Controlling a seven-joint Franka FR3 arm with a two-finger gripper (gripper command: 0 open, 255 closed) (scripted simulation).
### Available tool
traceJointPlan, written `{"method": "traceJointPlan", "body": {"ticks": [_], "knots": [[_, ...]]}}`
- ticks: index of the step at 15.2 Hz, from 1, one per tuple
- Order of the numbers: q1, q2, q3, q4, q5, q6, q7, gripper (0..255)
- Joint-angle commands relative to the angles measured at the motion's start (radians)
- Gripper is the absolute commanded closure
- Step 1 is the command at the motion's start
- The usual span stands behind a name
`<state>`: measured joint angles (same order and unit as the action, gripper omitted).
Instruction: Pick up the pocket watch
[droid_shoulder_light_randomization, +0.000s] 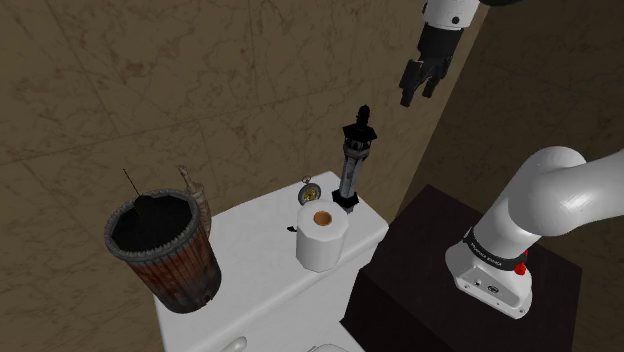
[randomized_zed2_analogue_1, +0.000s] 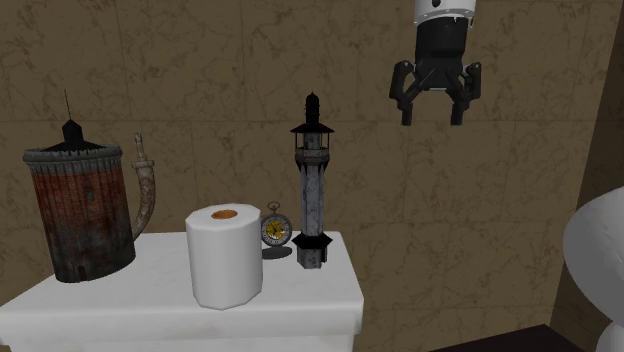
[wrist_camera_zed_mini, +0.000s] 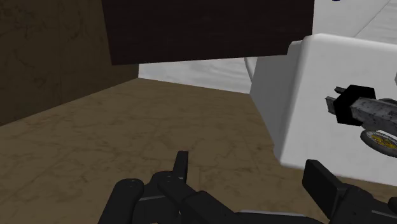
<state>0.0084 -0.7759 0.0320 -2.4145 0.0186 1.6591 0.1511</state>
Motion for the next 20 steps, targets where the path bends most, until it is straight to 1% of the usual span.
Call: {"method": "traceJointPlan", "body": {"ticks": [1, 7, 12, 16, 20], "knots": [[0.000, 0.000, 0.000, 0.000, 0.000, 0.000, 0.000, 0], [0.043, 0.106, 0.121, -0.024, 0.062, 0.092, 0.121, 0], [0.073, 0.228, 0.219, -0.013, 0.100, 0.172, 0.222, 0], [0.091, 0.346, 0.296, 0.018, 0.114, 0.234, 0.306, 0], [0.105, 0.480, 0.368, 0.066, 0.107, 0.292, 0.395, 0]]}}
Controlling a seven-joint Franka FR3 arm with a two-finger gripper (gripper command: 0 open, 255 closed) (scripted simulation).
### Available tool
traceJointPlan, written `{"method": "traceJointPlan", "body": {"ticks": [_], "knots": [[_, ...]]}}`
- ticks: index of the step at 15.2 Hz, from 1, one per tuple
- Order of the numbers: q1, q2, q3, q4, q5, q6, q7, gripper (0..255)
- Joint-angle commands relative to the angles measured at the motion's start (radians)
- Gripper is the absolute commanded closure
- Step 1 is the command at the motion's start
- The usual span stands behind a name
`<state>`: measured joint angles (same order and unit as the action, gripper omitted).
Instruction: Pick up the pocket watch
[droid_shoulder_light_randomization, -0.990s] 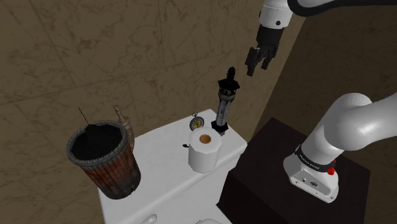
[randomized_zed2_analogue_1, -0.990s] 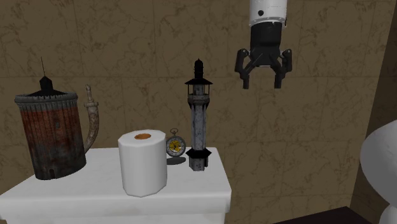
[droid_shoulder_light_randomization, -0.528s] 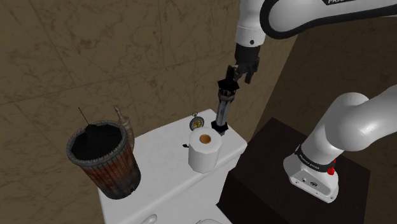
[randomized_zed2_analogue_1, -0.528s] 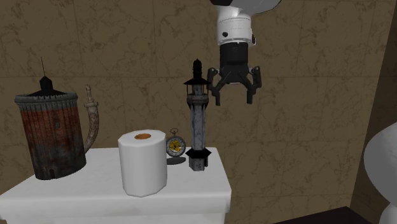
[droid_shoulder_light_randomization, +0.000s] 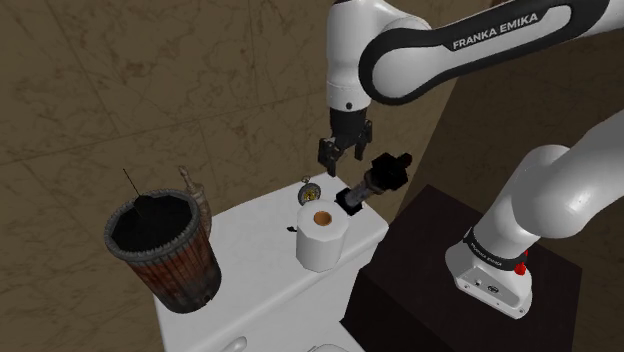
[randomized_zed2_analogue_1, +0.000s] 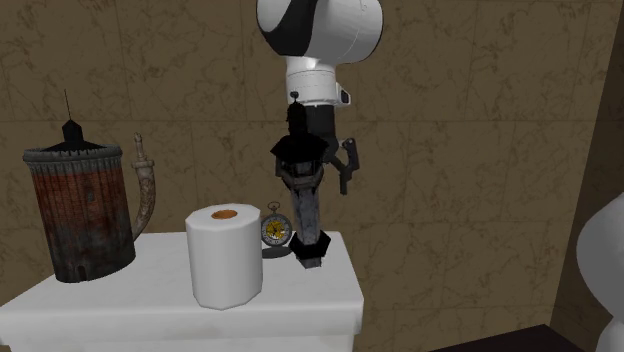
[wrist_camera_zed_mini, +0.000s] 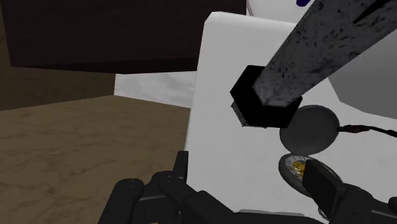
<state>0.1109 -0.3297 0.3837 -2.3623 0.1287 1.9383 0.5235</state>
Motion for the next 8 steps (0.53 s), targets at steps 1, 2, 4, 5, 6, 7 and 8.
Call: {"method": "traceJointPlan", "body": {"ticks": [1, 2, 4, 5, 6, 7, 8], "knots": [[0.006, 0.069, 0.034, 0.029, -0.009, 0.026, 0.046, 0], [0.009, 0.106, 0.050, 0.045, -0.016, 0.039, 0.070, 0], [0.017, 0.182, 0.081, 0.080, -0.035, 0.062, 0.120, 0], [0.021, 0.221, 0.094, 0.100, -0.048, 0.073, 0.145, 0], [0.027, 0.262, 0.107, 0.120, -0.062, 0.082, 0.172, 0], [0.033, 0.303, 0.118, 0.142, -0.077, 0.091, 0.198, 0], [0.035, 0.306, 0.118, 0.144, -0.079, 0.092, 0.201, 0]]}}
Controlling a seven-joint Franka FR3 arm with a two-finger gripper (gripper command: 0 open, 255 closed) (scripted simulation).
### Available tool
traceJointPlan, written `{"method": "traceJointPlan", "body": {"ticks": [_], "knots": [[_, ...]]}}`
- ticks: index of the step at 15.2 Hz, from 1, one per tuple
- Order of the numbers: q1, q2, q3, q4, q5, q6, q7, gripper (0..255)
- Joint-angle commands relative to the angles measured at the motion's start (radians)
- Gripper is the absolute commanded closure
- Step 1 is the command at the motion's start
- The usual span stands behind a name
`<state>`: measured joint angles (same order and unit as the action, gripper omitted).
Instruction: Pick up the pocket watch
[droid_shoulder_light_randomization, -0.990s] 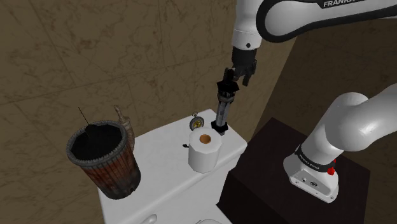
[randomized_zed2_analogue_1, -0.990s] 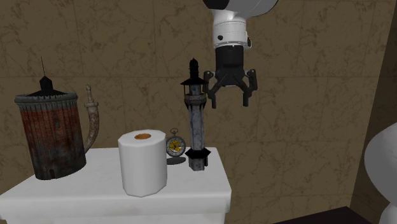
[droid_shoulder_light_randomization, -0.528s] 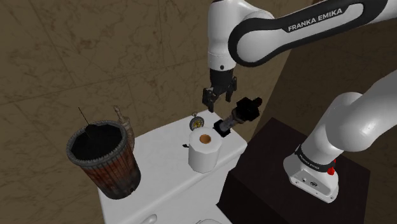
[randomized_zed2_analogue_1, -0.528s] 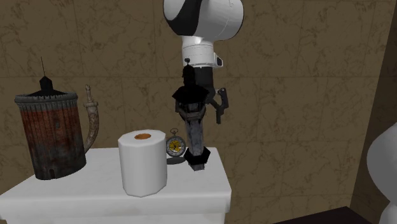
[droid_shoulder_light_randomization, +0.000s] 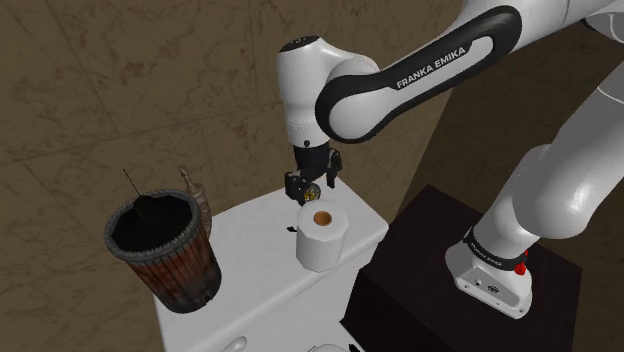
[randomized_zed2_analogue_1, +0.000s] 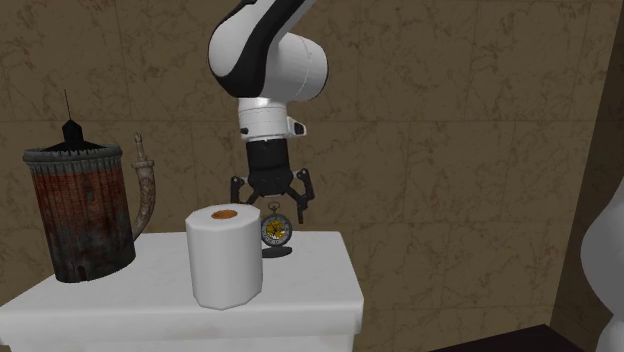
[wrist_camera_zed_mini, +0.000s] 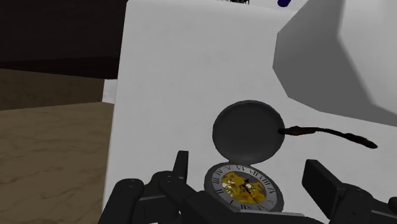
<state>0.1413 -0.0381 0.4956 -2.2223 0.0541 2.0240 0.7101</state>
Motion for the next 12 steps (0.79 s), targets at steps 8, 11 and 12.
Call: {"method": "traceJointPlan", "body": {"ticks": [8, 11, 12], "knots": [[0.008, 0.079, 0.008, -0.040, -0.036, 0.107, 0.037, 0], [0.008, 0.080, 0.008, -0.039, -0.036, 0.107, 0.037, 255], [0.008, 0.080, 0.008, -0.039, -0.037, 0.107, 0.037, 255]]}}
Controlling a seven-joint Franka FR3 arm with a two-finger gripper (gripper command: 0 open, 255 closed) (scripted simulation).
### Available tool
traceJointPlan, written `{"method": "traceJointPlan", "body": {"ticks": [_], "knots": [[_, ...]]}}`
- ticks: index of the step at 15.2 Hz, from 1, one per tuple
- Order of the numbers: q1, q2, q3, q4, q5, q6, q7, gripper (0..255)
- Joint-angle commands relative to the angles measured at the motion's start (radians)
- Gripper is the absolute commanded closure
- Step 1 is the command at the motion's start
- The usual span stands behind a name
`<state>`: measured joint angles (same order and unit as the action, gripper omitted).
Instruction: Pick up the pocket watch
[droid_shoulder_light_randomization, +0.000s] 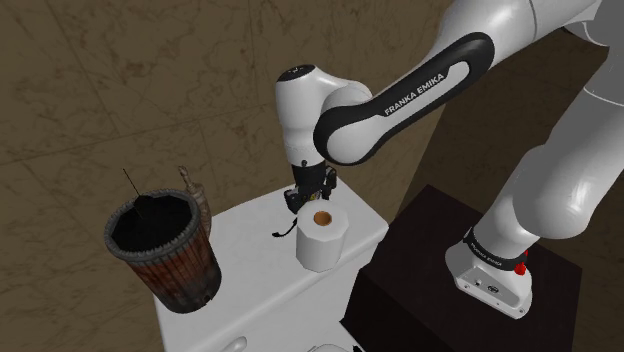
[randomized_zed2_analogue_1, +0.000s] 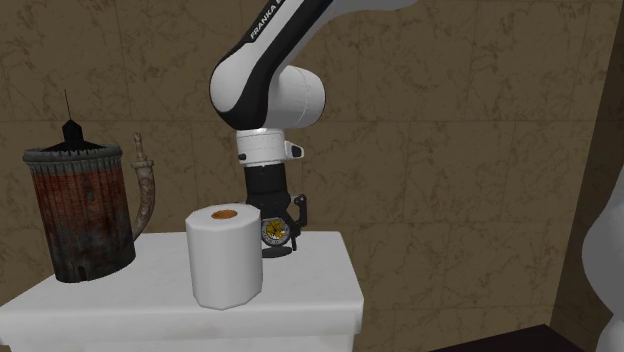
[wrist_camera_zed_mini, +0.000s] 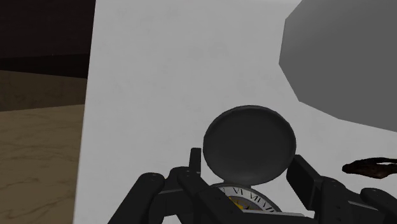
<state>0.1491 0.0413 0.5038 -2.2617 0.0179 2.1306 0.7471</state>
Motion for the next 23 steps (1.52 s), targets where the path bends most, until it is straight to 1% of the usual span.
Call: {"method": "traceJointPlan", "body": {"ticks": [1, 7, 22, 23], "knots": [[0.000, 0.000, 0.000, 0.000, 0.000, 0.001, 0.000, 255], [0.000, -0.001, 0.000, -0.001, 0.000, 0.001, 0.000, 255], [-0.006, -0.114, -0.007, 0.099, 0.053, -0.201, -0.038, 255], [-0.006, -0.115, -0.007, 0.100, 0.054, -0.203, -0.038, 255]]}}
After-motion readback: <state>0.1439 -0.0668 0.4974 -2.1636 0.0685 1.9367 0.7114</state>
